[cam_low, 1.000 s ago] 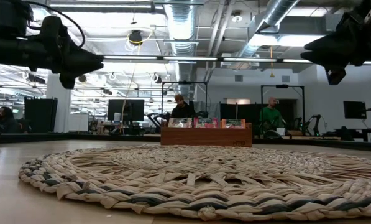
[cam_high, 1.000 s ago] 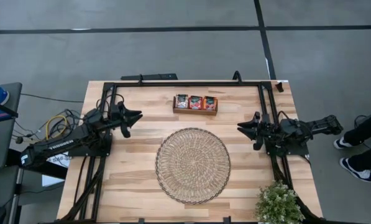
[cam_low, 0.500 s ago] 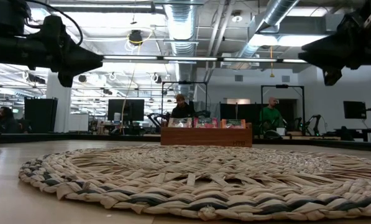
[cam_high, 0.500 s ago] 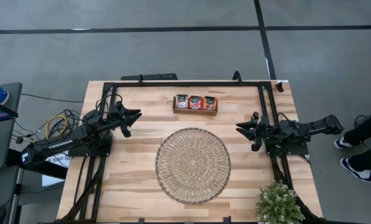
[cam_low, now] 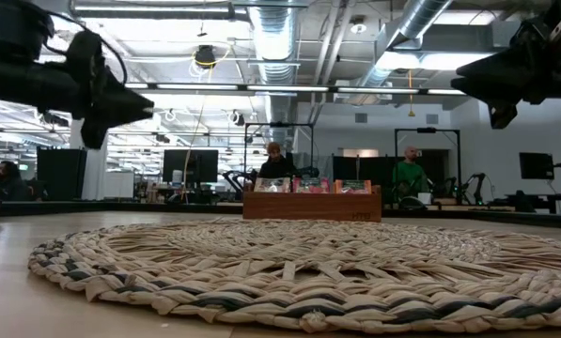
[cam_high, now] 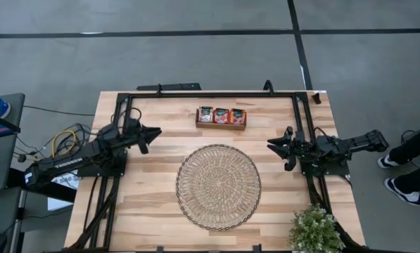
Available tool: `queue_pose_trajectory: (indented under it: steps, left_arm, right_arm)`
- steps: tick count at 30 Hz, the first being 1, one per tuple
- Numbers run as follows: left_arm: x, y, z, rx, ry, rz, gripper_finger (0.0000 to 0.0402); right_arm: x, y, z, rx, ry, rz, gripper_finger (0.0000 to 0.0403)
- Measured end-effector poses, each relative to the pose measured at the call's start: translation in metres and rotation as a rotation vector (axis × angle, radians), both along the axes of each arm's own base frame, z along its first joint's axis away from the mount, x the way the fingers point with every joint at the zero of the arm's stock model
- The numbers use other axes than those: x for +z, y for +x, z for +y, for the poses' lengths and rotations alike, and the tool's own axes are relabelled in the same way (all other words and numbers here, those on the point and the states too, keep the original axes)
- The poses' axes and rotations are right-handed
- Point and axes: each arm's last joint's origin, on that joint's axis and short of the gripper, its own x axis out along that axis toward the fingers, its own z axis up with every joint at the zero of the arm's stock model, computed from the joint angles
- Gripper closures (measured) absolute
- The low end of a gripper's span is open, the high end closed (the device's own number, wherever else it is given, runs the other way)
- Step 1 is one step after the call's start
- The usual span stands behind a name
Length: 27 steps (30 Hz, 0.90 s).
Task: Pick & Place Tea
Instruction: Return to Home Position
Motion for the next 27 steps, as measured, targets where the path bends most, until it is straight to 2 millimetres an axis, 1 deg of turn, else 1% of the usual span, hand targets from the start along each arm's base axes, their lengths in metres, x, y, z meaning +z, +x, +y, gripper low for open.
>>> queue_pose_trajectory:
  steps: [2, 5, 27]
  left_arm:
    - [-0.0036, -0.0001, -0.0001, 0.004, -0.079, 0.008, 0.0306]
    - [-0.0069, -0.0004, -0.0002, 0.007, -0.125, 0.026, 0.0306]
    - [-0.0100, -0.0007, -0.0003, 0.010, -0.137, 0.055, 0.0306]
  right_arm:
    - [0.0000, 0.0000, 0.0000, 0.000, 0.000, 0.000, 0.0300]
    - [-0.0001, 0.0000, 0.0000, 0.000, 0.000, 0.001, 0.0300]
    - [-0.0004, 0.0000, 0.0000, -0.002, 0.000, 0.002, 0.0300]
